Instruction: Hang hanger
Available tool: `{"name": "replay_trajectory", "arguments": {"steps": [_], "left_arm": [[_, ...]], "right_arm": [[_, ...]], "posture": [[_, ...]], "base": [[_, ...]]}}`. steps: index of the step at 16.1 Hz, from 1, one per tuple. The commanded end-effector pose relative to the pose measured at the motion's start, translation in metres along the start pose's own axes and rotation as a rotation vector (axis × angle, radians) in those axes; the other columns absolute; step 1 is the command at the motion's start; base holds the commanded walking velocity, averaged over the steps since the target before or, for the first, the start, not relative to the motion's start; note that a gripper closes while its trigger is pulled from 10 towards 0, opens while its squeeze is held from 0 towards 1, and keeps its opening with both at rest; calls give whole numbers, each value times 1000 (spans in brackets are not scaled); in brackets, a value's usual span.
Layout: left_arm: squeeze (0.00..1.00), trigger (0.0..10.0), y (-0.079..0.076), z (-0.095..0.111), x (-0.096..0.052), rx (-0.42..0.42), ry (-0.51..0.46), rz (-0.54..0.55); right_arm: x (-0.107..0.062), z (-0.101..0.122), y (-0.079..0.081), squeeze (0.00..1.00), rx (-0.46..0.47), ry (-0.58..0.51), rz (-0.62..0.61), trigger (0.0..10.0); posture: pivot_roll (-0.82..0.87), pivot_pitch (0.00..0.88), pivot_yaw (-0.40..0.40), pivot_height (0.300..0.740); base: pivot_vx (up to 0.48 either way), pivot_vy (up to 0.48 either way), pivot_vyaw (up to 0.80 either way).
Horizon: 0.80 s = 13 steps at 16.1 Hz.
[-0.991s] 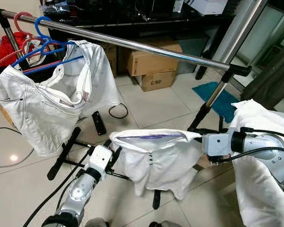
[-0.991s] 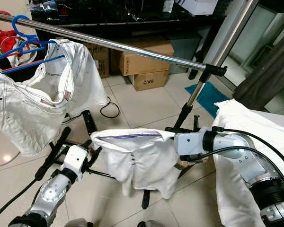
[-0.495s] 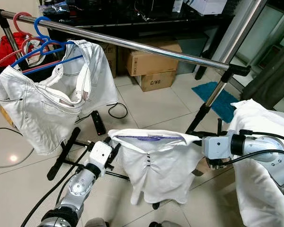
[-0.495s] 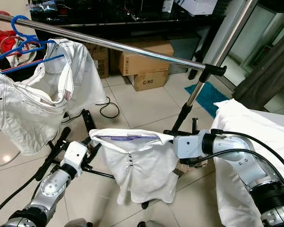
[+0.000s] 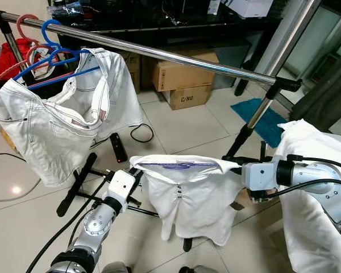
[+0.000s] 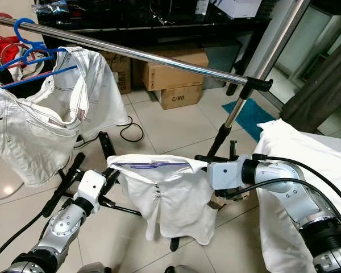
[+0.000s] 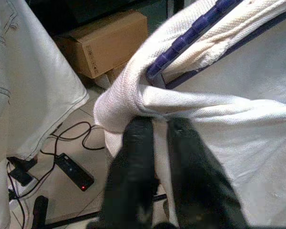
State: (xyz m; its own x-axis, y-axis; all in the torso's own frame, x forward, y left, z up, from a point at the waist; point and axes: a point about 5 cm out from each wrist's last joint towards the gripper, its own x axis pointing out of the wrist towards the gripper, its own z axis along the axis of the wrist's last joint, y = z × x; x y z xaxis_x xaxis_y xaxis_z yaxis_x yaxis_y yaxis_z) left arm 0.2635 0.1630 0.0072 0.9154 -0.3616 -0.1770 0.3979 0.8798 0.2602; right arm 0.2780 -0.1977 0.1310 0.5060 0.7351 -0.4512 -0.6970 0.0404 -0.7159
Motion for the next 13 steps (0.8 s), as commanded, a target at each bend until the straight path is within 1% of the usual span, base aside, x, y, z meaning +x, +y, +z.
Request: {"name": "replay_trajectory", "arguments": {"steps": [1,6,8,11,13], "left_arm": [[0,0,-3,-1,1,-5,11,-5],[0,0,3,0,2,4,8,39],[0,0,9,1,1,9,5,73],[0,0,14,0,-1,-13,3,104],[0,0,13,0,-1,-20,2,100]], "right_arm": [[-6,1,-7,0,-5,-3,-29,0],[-10,-2,-5,0,4,10,-24,0],[-14,-9,-2,0,5,48,-15,0],[-13,-12,1,0,5,62,-7,0],[-11,-12,0,0,8,63,-6,0]], "posture": [[80,46,-108,740],[74,49,-107,740],[75,47,-105,740],[76,43,-102,740],[83,39,-101,740]], "base": [[0,0,0],[0,0,0],[0,0,0],[0,0,0],[0,0,0]]}}
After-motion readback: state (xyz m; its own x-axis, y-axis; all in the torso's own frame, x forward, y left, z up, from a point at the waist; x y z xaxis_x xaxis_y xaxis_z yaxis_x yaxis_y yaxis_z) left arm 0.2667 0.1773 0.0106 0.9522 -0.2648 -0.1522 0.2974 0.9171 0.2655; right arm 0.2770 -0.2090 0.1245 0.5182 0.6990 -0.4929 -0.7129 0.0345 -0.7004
